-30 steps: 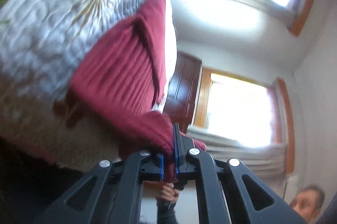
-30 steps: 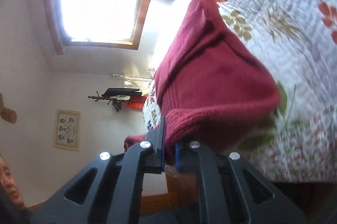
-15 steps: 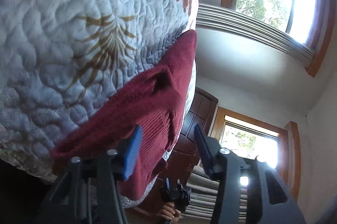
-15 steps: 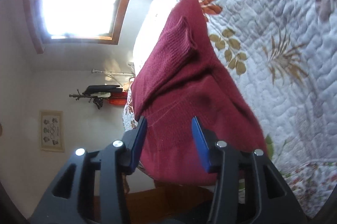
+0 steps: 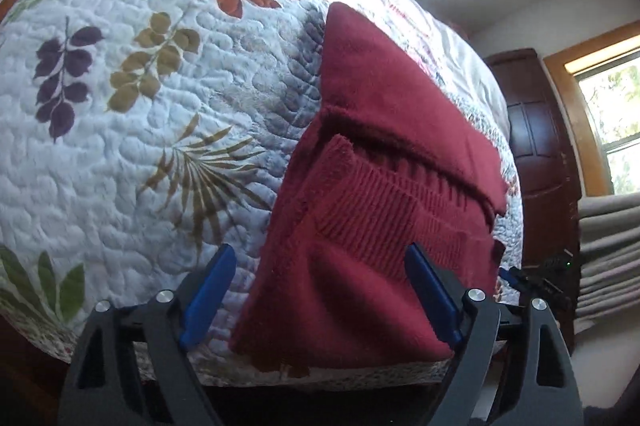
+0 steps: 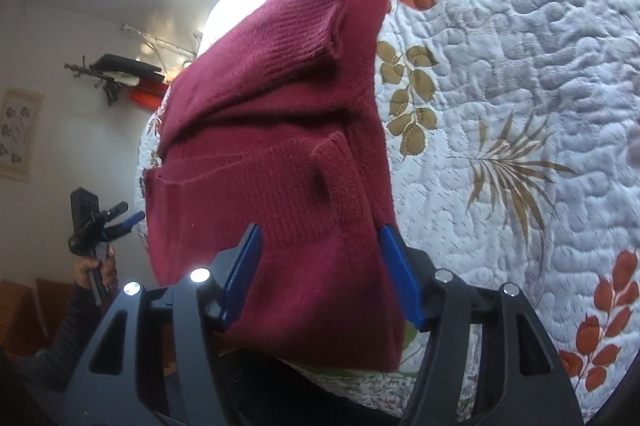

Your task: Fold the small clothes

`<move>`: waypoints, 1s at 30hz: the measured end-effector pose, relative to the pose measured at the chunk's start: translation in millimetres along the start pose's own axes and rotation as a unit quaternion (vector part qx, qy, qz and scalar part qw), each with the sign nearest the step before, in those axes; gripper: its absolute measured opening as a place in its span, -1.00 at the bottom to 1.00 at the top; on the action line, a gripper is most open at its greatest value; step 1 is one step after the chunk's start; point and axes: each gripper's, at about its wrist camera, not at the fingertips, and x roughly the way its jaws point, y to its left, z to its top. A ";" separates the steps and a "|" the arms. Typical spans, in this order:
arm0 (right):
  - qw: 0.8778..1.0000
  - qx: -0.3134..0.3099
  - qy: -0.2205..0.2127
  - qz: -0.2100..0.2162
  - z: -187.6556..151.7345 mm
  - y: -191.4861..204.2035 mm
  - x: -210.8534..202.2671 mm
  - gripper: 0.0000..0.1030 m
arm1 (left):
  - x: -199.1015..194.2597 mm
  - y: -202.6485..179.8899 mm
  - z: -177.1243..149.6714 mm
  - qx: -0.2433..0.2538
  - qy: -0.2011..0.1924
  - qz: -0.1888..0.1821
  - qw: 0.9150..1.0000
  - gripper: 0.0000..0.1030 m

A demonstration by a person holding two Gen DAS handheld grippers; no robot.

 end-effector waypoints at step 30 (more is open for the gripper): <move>0.995 -0.023 -0.057 -0.073 -18.1 64.2 -23.6 -0.86 | -14.0 -41.0 -4.9 0.137 -0.020 0.049 0.989 -0.85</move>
